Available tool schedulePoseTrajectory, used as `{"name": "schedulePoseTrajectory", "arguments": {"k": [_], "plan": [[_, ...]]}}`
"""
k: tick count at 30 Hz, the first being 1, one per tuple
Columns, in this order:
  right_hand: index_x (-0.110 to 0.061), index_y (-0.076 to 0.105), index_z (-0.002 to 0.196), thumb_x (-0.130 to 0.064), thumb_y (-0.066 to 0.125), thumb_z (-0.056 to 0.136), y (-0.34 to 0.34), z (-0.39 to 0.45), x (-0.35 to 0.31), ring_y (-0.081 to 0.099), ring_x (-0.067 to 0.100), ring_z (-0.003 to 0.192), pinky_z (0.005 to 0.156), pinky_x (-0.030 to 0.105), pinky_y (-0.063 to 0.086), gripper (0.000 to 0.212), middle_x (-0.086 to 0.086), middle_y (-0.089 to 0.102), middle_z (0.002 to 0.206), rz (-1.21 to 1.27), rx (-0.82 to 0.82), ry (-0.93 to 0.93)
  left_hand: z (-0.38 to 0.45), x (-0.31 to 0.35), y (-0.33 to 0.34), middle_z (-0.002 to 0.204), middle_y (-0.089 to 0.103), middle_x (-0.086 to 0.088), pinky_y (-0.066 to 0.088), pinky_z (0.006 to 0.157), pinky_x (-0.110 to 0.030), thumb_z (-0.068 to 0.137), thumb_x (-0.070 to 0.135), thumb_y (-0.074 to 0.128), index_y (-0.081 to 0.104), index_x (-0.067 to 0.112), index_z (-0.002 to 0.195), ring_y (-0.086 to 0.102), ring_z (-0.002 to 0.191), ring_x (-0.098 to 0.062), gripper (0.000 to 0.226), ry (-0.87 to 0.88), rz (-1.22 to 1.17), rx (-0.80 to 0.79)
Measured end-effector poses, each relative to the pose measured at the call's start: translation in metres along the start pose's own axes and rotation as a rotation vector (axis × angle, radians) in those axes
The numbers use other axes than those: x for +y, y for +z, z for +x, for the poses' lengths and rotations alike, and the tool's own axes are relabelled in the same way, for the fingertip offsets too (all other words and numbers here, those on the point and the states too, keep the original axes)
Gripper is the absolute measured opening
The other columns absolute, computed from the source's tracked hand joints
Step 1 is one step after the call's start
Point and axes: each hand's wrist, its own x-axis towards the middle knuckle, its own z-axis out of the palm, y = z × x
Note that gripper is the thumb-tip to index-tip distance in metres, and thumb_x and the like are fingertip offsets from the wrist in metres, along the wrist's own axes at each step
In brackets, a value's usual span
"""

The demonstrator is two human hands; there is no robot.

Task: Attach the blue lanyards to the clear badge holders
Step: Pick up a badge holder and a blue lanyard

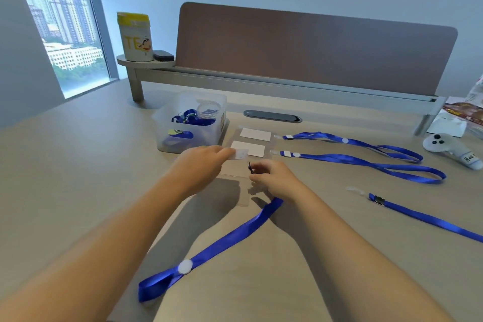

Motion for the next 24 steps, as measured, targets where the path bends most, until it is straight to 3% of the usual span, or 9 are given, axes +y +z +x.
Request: {"name": "schedulePoseTrajectory", "arguments": {"k": [2,5,7,9,12,14,17,24], "plan": [[-0.008,0.054,0.123,-0.012,0.057,0.088,-0.002,-0.003,-0.005,0.057,0.02,0.104,0.085,0.024,0.045,0.035,0.008,0.062,0.114,0.149,0.001,0.004,-0.003,0.0,-0.008,0.14,0.046,-0.004,0.046,0.099,-0.033,0.09,0.012,0.047,0.032,0.022,0.135,0.052,0.121,-0.022,0.049,-0.013,-0.042,0.051],[-0.009,0.06,0.093,-0.005,0.059,0.085,-0.009,-0.009,-0.012,0.056,0.014,0.075,0.067,0.018,0.044,0.009,0.0,0.059,0.081,0.352,-0.002,-0.004,-0.01,-0.001,-0.015,0.141,0.045,-0.003,0.042,0.102,-0.031,0.092,0.012,0.043,0.035,0.024,0.134,0.048,0.125,-0.021,0.045,-0.048,-0.126,0.155],[-0.012,0.057,0.079,0.001,0.057,0.085,-0.014,-0.011,-0.016,0.052,0.012,0.062,0.06,0.018,0.045,0.015,0.001,0.054,0.073,0.461,-0.011,-0.005,-0.012,0.0,-0.016,0.14,0.047,-0.005,0.04,0.103,-0.033,0.092,0.011,0.042,0.041,0.021,0.132,0.046,0.126,-0.023,0.041,-0.056,-0.199,0.225],[-0.015,0.056,0.077,0.004,0.055,0.084,-0.019,-0.014,-0.02,0.04,0.01,0.053,0.051,0.017,0.037,0.02,0.002,0.05,0.069,0.485,-0.01,-0.005,-0.012,0.0,-0.013,0.139,0.048,-0.006,0.038,0.105,-0.035,0.093,0.01,0.04,0.044,0.018,0.13,0.044,0.128,-0.024,0.038,-0.066,-0.25,0.25],[-0.017,0.057,0.079,-0.007,0.053,0.089,-0.025,-0.02,-0.026,0.032,0.009,0.05,0.044,0.015,0.03,0.015,0.0,0.049,0.066,0.46,0.01,0.003,-0.011,0.002,-0.009,0.137,0.05,-0.006,0.039,0.106,-0.036,0.093,0.011,0.04,0.045,0.017,0.13,0.044,0.126,-0.024,0.037,-0.095,-0.318,0.241],[-0.015,0.058,0.078,-0.015,0.051,0.091,-0.028,-0.022,-0.029,0.036,0.009,0.05,0.043,0.014,0.033,0.015,0.0,0.051,0.065,0.46,0.034,-0.011,-0.01,0.006,-0.008,0.136,0.05,-0.006,0.041,0.105,-0.036,0.093,0.011,0.04,0.043,0.018,0.131,0.045,0.125,-0.024,0.038,-0.1,-0.33,0.234],[-0.011,0.058,0.077,-0.012,0.051,0.091,-0.03,-0.027,-0.034,0.047,0.011,0.052,0.045,0.015,0.042,0.016,0.003,0.056,0.067,0.53,0.036,-0.027,-0.01,0.012,-0.013,0.135,0.051,-0.007,0.044,0.103,-0.037,0.093,0.012,0.042,0.039,0.02,0.133,0.048,0.123,-0.024,0.041,-0.101,-0.36,0.22],[-0.012,0.058,0.074,-0.009,0.049,0.09,-0.036,-0.035,-0.042,0.03,0.01,0.046,0.038,0.015,0.025,0.019,0.003,0.049,0.061,0.475,0.092,-0.037,-0.018,0.026,-0.028,0.131,0.055,-0.008,0.045,0.098,-0.036,0.087,0.009,0.052,0.033,0.021,0.136,0.056,0.114,-0.025,0.054,-0.137,-0.471,0.189]]}}
